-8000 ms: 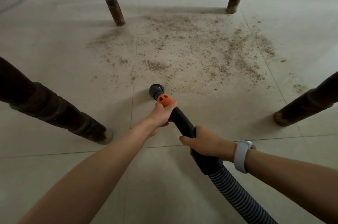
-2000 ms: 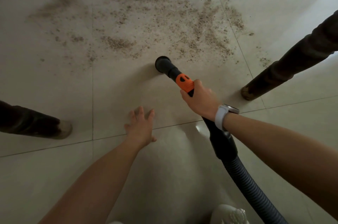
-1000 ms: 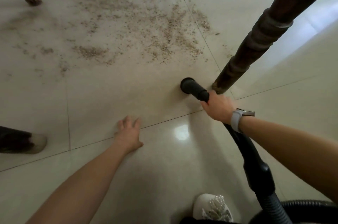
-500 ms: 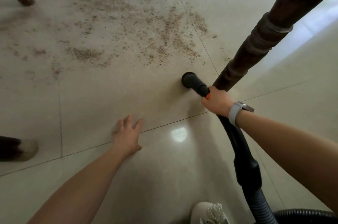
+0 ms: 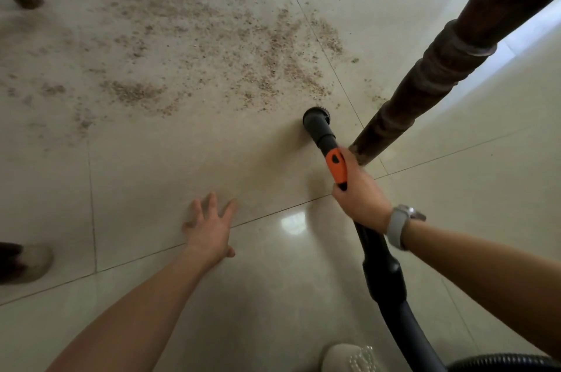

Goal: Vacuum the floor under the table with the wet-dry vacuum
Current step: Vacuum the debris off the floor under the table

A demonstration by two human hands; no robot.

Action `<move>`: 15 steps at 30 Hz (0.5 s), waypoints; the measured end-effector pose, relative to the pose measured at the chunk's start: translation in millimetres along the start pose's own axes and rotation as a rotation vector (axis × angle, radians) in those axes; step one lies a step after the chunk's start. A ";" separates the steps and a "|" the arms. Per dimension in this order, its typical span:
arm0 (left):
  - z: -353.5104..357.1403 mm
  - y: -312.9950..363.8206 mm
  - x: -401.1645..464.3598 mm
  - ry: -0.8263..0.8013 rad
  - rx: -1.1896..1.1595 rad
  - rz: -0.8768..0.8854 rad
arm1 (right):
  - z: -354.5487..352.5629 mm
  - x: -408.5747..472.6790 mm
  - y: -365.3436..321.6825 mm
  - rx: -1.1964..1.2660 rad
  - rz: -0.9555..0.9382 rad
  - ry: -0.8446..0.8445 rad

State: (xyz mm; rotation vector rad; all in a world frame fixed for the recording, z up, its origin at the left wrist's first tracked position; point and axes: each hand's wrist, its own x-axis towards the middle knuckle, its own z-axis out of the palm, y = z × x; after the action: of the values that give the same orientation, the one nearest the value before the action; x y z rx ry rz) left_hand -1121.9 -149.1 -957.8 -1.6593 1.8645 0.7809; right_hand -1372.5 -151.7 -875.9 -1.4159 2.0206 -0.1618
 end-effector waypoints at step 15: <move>0.1 -0.3 0.9 -0.010 -0.007 0.006 | 8.8 -16.6 2.0 0.223 0.102 0.020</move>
State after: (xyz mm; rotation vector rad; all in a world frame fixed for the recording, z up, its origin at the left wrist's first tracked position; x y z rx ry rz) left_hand -1121.7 -149.7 -958.5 -1.6516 1.8628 0.7977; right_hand -1365.7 -134.0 -876.3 -1.1753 2.0155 -0.3471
